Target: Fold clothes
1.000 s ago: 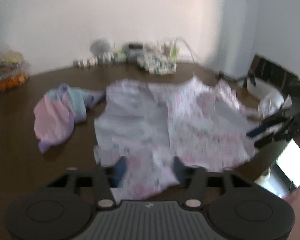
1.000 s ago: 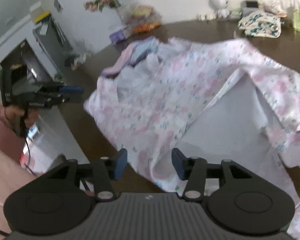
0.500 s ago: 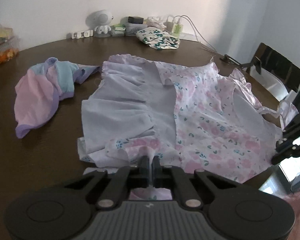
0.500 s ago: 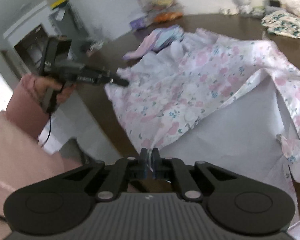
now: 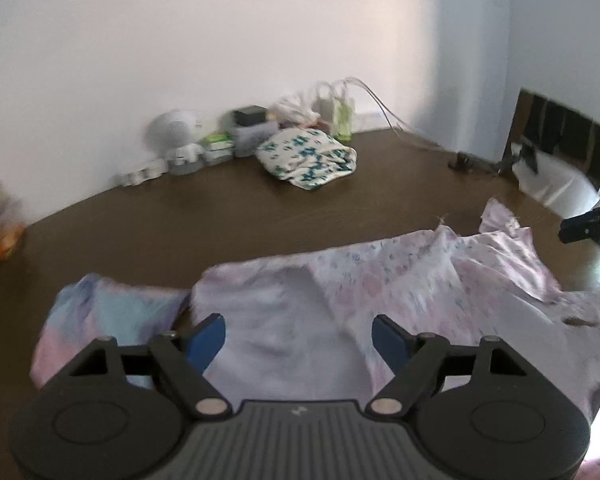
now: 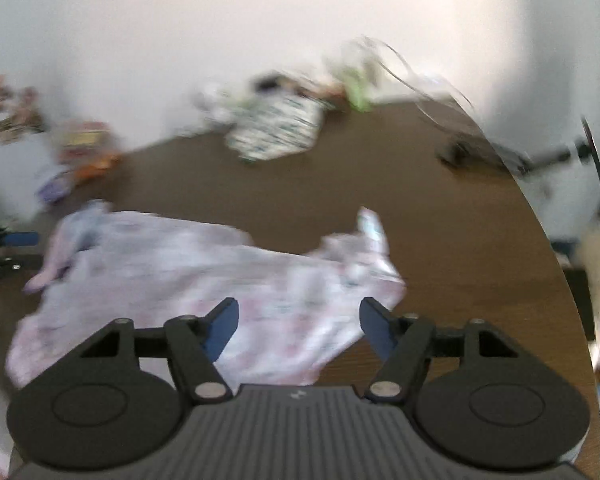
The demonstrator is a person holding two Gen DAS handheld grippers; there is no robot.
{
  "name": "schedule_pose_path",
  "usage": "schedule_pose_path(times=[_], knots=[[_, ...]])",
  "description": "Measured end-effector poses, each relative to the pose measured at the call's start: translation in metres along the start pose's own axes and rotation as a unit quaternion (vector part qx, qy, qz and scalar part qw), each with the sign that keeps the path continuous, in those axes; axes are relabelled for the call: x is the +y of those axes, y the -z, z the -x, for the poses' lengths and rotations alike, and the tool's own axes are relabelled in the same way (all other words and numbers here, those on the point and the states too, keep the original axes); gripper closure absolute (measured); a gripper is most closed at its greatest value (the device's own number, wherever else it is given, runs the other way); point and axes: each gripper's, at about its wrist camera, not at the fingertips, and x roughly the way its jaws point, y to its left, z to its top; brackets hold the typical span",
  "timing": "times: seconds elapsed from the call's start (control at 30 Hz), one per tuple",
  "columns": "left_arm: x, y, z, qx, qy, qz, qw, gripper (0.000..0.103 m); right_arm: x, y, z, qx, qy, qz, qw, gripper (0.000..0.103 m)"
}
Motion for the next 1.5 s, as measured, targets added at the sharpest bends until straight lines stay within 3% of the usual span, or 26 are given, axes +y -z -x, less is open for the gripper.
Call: schedule_pose_path(times=[0.13, 0.17, 0.33, 0.4, 0.47, 0.53, 0.57, 0.63, 0.73, 0.87, 1.0, 1.03, 1.07, 1.1, 1.13, 1.23, 1.3, 1.5], knots=[[-0.007, -0.026, -0.066, 0.044, -0.021, -0.008, 0.9988, 0.027, -0.040, -0.021, -0.012, -0.014, 0.082, -0.050, 0.995, 0.037], [-0.002, -0.028, -0.076, 0.051, -0.010, 0.013, 0.9986, 0.027, -0.049, -0.026, -0.016, -0.017, 0.100, -0.060, 0.993, 0.037], [0.022, -0.036, -0.121, 0.084, 0.048, 0.121, 0.9879, 0.034, -0.058, -0.033, -0.036, -0.012, 0.099, -0.061, 0.993, 0.038], [0.027, -0.037, -0.135, 0.095, 0.062, 0.149, 0.9823, 0.048, -0.061, -0.036, -0.042, -0.014, 0.101, -0.059, 0.993, 0.043], [0.031, -0.037, -0.149, 0.106, 0.076, 0.176, 0.9757, 0.061, -0.062, -0.039, -0.045, -0.021, 0.101, -0.058, 0.993, 0.058], [0.030, -0.038, -0.156, 0.098, 0.078, 0.186, 0.9746, 0.087, -0.062, -0.042, -0.049, -0.012, 0.087, -0.060, 0.994, 0.088], [0.031, -0.039, -0.160, 0.097, 0.088, 0.198, 0.9714, 0.103, -0.062, -0.044, -0.052, -0.007, 0.081, -0.059, 0.995, 0.088], [0.036, -0.039, -0.165, 0.086, 0.084, 0.227, 0.9664, 0.103, -0.059, -0.049, -0.055, -0.005, 0.083, -0.048, 0.995, 0.090], [0.045, -0.048, -0.166, 0.045, 0.045, 0.236, 0.9696, 0.103, -0.064, -0.068, -0.059, -0.019, 0.109, -0.036, 0.993, 0.090], [0.078, -0.061, -0.156, -0.012, 0.007, 0.279, 0.9601, 0.103, -0.073, -0.103, -0.061, -0.055, 0.139, -0.030, 0.988, 0.090], [0.092, -0.070, -0.157, -0.028, -0.006, 0.300, 0.9536, 0.101, -0.076, -0.127, -0.075, -0.055, 0.142, -0.035, 0.988, 0.089], [0.094, -0.070, -0.159, -0.028, -0.010, 0.309, 0.9506, 0.097, -0.075, -0.129, -0.081, -0.050, 0.146, -0.031, 0.988, 0.085], [0.097, -0.068, -0.161, -0.021, -0.003, 0.328, 0.9445, 0.082, -0.073, -0.130, -0.084, -0.050, 0.149, -0.030, 0.987, 0.080], [0.100, -0.066, -0.162, -0.014, 0.005, 0.347, 0.9378, 0.062, -0.072, -0.128, -0.082, -0.055, 0.152, -0.034, 0.986, 0.060], [0.099, -0.064, -0.161, -0.012, 0.010, 0.347, 0.9378, 0.057, -0.070, -0.127, -0.080, -0.061, 0.155, -0.038, 0.985, 0.045], [0.097, -0.057, -0.155, -0.005, 0.026, 0.344, 0.9384, 0.053, -0.063, -0.117, -0.051, -0.082, 0.140, -0.029, 0.986, 0.042], [0.091, -0.052, -0.145, 0.004, 0.030, 0.320, 0.9468, 0.048, -0.056, -0.108, -0.028, -0.084, 0.113, -0.010, 0.990, 0.040], [0.063, -0.025, -0.121, 0.037, 0.068, 0.275, 0.9584, 0.043, -0.020, -0.056, 0.024, -0.041, 0.067, 0.082, 0.994, 0.025]])
